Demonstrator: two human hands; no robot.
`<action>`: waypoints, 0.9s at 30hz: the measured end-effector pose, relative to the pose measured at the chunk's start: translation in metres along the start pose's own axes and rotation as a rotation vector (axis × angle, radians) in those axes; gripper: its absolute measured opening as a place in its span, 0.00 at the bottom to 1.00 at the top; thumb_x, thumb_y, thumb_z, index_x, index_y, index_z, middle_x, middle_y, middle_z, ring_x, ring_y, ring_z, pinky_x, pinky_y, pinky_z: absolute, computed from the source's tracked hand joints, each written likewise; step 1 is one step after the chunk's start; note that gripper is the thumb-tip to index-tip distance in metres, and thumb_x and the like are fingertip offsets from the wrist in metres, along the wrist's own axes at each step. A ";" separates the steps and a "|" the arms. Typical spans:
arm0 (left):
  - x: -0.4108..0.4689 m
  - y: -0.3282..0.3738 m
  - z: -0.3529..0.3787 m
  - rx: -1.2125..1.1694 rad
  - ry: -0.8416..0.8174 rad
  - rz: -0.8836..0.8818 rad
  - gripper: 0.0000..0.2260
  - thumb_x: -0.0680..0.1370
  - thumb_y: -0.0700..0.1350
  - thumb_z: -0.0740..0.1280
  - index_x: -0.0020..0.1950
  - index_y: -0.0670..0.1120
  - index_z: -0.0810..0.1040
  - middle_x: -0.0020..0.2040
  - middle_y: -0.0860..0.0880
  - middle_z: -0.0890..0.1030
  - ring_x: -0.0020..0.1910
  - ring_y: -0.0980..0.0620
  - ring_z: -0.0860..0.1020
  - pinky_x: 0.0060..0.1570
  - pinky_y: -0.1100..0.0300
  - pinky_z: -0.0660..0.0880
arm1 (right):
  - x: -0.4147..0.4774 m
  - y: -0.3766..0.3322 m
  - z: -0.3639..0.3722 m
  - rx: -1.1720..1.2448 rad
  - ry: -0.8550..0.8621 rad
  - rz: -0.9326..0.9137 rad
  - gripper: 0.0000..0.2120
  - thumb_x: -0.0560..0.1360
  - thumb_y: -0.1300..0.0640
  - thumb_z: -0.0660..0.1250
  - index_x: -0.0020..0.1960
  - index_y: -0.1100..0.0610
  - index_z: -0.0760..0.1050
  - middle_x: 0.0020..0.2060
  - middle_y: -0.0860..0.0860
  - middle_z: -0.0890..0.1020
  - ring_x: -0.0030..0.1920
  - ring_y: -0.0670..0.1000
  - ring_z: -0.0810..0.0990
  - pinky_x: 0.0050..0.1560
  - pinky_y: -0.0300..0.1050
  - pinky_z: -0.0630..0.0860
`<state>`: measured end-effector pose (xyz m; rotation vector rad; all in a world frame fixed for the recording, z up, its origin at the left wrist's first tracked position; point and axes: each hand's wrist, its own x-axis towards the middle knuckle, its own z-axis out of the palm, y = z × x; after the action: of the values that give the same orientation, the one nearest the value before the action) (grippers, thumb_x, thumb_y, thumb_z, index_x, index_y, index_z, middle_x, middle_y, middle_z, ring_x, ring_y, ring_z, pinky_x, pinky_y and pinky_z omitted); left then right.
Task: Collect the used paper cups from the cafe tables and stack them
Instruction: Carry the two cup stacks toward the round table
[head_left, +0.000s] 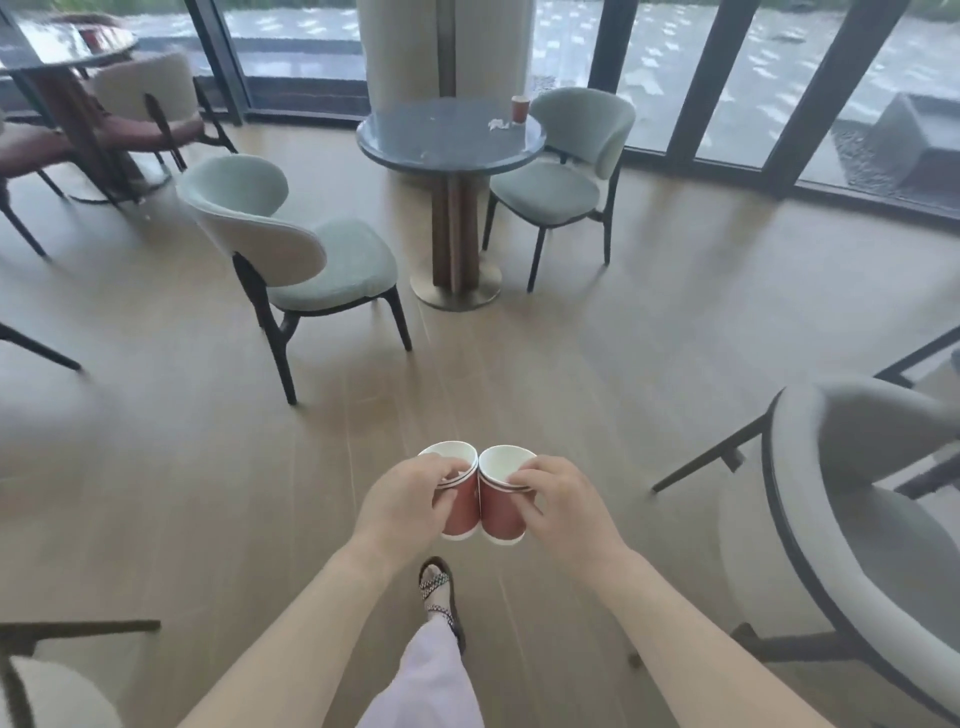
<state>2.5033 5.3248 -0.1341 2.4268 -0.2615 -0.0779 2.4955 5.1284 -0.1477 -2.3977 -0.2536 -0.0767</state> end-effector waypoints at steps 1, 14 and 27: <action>0.022 -0.003 -0.001 0.000 -0.003 0.008 0.15 0.72 0.39 0.64 0.51 0.58 0.78 0.49 0.57 0.82 0.49 0.52 0.78 0.48 0.52 0.76 | 0.020 0.006 -0.001 -0.006 0.006 0.004 0.08 0.72 0.62 0.67 0.48 0.55 0.81 0.47 0.48 0.81 0.51 0.50 0.75 0.51 0.35 0.67; 0.325 -0.026 -0.063 0.039 -0.018 0.126 0.12 0.74 0.42 0.63 0.54 0.56 0.79 0.50 0.56 0.82 0.49 0.53 0.78 0.48 0.55 0.75 | 0.306 0.043 -0.033 -0.030 0.119 0.035 0.07 0.73 0.62 0.67 0.49 0.56 0.81 0.47 0.49 0.81 0.52 0.51 0.75 0.51 0.36 0.67; 0.581 -0.043 -0.056 0.065 -0.025 0.171 0.14 0.73 0.40 0.65 0.56 0.53 0.80 0.52 0.53 0.82 0.52 0.50 0.78 0.51 0.55 0.75 | 0.535 0.137 -0.054 -0.041 0.148 0.072 0.06 0.72 0.62 0.68 0.48 0.56 0.81 0.46 0.49 0.81 0.51 0.52 0.76 0.51 0.39 0.69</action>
<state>3.0857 5.2716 -0.1117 2.4589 -0.4881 -0.0242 3.0482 5.0792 -0.1300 -2.4253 -0.0973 -0.2264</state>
